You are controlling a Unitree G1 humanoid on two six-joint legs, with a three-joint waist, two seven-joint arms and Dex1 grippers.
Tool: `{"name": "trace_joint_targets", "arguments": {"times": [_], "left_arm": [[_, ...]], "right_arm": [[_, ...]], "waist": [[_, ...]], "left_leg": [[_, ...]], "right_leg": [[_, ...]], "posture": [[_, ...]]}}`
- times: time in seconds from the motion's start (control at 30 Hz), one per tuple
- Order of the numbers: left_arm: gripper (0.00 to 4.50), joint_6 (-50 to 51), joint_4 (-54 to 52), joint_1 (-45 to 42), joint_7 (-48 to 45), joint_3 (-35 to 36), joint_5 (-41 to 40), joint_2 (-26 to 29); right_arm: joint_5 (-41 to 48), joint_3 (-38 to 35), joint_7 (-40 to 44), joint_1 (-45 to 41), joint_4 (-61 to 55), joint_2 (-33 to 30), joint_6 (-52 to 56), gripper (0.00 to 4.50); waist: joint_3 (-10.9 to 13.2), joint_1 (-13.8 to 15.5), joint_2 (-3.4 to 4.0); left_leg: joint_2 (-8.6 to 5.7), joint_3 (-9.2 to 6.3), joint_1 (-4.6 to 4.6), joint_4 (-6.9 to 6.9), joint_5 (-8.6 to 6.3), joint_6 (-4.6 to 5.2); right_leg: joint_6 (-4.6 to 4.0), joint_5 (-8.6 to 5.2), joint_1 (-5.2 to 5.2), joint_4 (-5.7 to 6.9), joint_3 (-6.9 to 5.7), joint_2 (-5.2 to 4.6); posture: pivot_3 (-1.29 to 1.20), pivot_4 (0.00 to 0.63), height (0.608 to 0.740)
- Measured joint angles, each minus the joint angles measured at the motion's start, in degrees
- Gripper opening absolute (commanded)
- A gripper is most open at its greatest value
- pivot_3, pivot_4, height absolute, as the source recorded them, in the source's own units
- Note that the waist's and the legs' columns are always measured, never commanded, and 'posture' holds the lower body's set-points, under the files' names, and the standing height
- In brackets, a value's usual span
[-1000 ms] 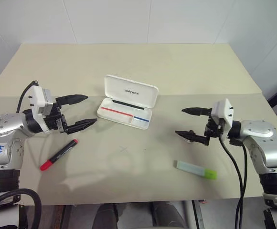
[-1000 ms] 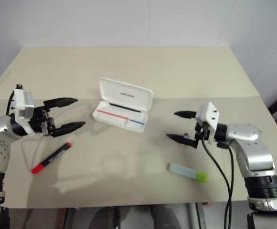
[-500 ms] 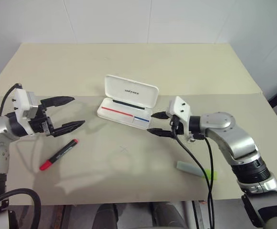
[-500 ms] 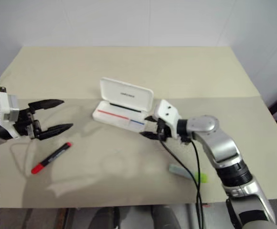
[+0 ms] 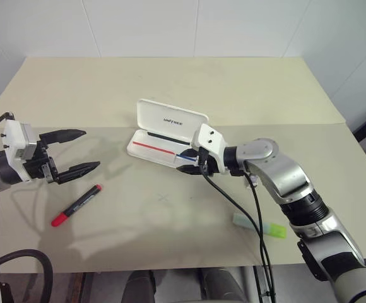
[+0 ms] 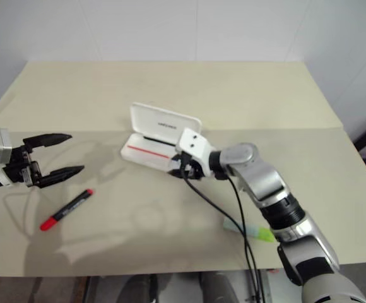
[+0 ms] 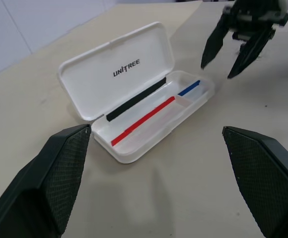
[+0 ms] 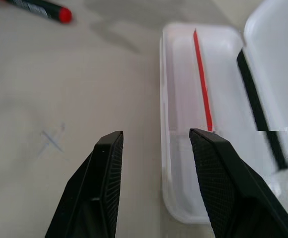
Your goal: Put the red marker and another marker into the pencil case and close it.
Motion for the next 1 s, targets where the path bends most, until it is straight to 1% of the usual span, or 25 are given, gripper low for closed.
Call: {"name": "trace_joint_targets", "arguments": {"times": [0.13, 0.37, 0.47, 0.5, 0.53, 0.6, 0.63, 0.9, 1.0], "left_arm": [[4.50, 0.6, -2.7, 2.6, 0.7, 0.8, -0.2, 0.0], [4.50, 1.5, -5.7, 4.2, 2.4, 2.7, -0.5, 0.0], [4.50, 2.0, -7.2, 4.3, 2.9, 3.8, -0.7, 0.0], [4.50, 2.2, -7.4, 4.3, 3.1, 4.1, -0.8, 0.0], [4.50, 2.3, -7.6, 4.3, 3.2, 4.2, -0.9, 0.0], [4.50, 2.6, -7.8, 4.3, 3.4, 4.2, -0.9, 0.0], [4.50, 2.7, -7.9, 4.3, 3.5, 4.2, -0.9, 0.0], [4.50, 3.1, -8.1, 3.3, 3.8, 3.4, -0.9, -0.1], [4.50, 3.2, -7.9, 2.1, 3.7, 2.0, -0.9, -0.6]], "right_arm": [[-2.1, 1.1, 0.6, -1.2, 4.7, 1.3, -2.8, 2.22], [-5.7, 2.7, 1.3, -1.7, 10.3, 3.6, -6.9, 2.22], [-7.4, 3.6, 1.5, -2.4, 11.7, 4.6, -8.2, 1.68], [-8.0, 3.9, 1.6, -2.7, 12.3, 5.0, -8.6, 1.24], [-8.4, 4.2, 1.7, -3.1, 12.8, 5.2, -9.0, 0.97], [-9.3, 4.2, 1.8, -3.6, 13.5, 5.6, -9.4, 0.26], [-9.6, 4.2, 1.8, -3.8, 13.6, 5.8, -9.5, 0.02], [-10.1, 4.0, 4.3, -3.9, 14.2, 5.8, -11.7, 0.02], [-8.5, 3.5, 8.2, -2.3, 10.2, 2.4, -11.9, 0.02]], "waist": [[0.0, -0.6, -0.02], [0.0, -1.6, -0.02], [0.0, -1.8, -0.03], [0.0, -1.9, -0.03], [0.0, -2.0, -0.03], [0.0, -2.1, -0.04], [0.0, -2.1, -0.04], [0.0, -2.8, -0.06], [0.0, -2.6, -0.06]], "left_leg": [[0.02, 0.01, -0.01, 0.00, 0.00, 0.00], [0.01, 0.00, 0.00, 0.01, 0.00, 0.00], [0.01, -0.01, 0.00, 0.00, 0.00, 0.00], [0.01, -0.01, 0.00, 0.01, 0.00, 0.00], [0.01, -0.01, 0.00, 0.01, 0.00, 0.00], [0.01, -0.01, 0.00, 0.00, 0.00, 0.00], [0.01, -0.02, 0.00, -0.01, 0.00, 0.00], [0.01, -0.03, 0.00, -0.01, 0.00, 0.00], [0.01, -0.04, -0.03, -0.01, -0.02, -0.03]], "right_leg": [[0.00, 0.00, -0.02, 0.02, -0.01, 0.00], [0.01, 0.00, -0.02, 0.08, -0.01, 0.00], [0.01, 0.00, -0.01, 0.08, -0.01, 0.00], [0.01, 0.00, -0.01, 0.08, -0.01, 0.00], [0.01, 0.00, -0.01, 0.08, -0.01, 0.00], [0.01, 0.00, -0.01, 0.08, -0.01, 0.00], [0.01, 0.00, -0.01, 0.07, -0.02, 0.00], [0.01, 0.00, -0.01, 0.07, -0.03, -0.01], [0.04, -0.01, -0.01, 0.05, -0.04, -0.02]], "posture": [[0.00, 0.150, 0.740], [0.00, 0.150, 0.740], [0.00, 0.150, 0.740], [0.00, 0.150, 0.740], [0.00, 0.150, 0.740], [0.00, 0.150, 0.740], [0.00, 0.150, 0.740], [0.00, 0.150, 0.740], [0.00, 0.150, 0.740]]}}
